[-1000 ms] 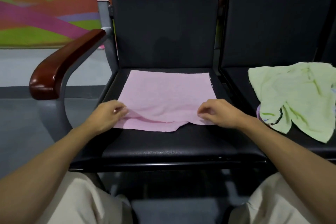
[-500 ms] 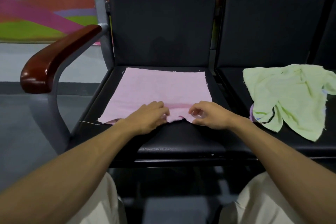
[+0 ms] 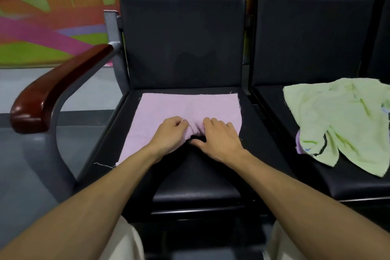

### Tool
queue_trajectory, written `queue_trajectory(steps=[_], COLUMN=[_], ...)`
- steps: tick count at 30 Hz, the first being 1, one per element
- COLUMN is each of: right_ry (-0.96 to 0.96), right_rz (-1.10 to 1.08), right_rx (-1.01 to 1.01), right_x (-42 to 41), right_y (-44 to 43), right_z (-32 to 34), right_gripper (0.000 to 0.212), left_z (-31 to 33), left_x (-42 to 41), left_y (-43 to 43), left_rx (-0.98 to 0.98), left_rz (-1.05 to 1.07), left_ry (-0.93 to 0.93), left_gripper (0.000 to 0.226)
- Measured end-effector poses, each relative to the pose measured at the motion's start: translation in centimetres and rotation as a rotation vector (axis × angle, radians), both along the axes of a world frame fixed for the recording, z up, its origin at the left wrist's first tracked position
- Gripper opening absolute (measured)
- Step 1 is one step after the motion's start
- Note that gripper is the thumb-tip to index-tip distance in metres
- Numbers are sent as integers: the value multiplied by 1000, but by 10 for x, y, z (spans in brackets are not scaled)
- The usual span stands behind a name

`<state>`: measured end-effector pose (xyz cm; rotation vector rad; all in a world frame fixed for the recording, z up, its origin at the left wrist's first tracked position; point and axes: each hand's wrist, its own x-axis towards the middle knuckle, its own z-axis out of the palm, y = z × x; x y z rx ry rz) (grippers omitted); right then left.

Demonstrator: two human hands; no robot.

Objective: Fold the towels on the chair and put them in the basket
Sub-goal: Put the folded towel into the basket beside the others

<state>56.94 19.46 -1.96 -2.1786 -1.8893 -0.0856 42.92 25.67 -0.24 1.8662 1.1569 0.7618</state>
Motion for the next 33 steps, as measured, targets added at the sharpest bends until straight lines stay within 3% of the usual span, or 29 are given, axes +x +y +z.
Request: queue_trajectory(steps=[9, 14, 17, 19, 23, 27, 30, 33], right_ry=[31, 289, 530, 580, 291, 300, -18, -87], right_rz=[66, 235, 278, 221, 93, 158, 179, 191], right_rx=[136, -184, -100, -14, -44, -232, -329, -242], right_x=[-16, 9, 29, 41, 43, 17, -1, -7], right_y=[20, 6, -2, -5, -13, -28, -36, -43], right_z=[7, 30, 40, 38, 26, 31, 20, 15], right_gripper=[2, 33, 26, 25, 17, 49, 67, 43], left_z=[-2, -4, -6, -7, -9, -9, -8, -10], left_x=[-25, -41, -43, -38, -30, -30, -39, -53], left_y=[0, 11, 11, 8, 1, -5, -7, -4], left_rx=[-20, 216, 282, 288, 248, 212, 231, 267], left_rz=[-56, -39, -110, -163, -208, -254, -342, -448], left_ry=[-124, 51, 160, 202, 309, 336, 346, 417], left_gripper=[31, 26, 34, 40, 39, 39, 31, 7])
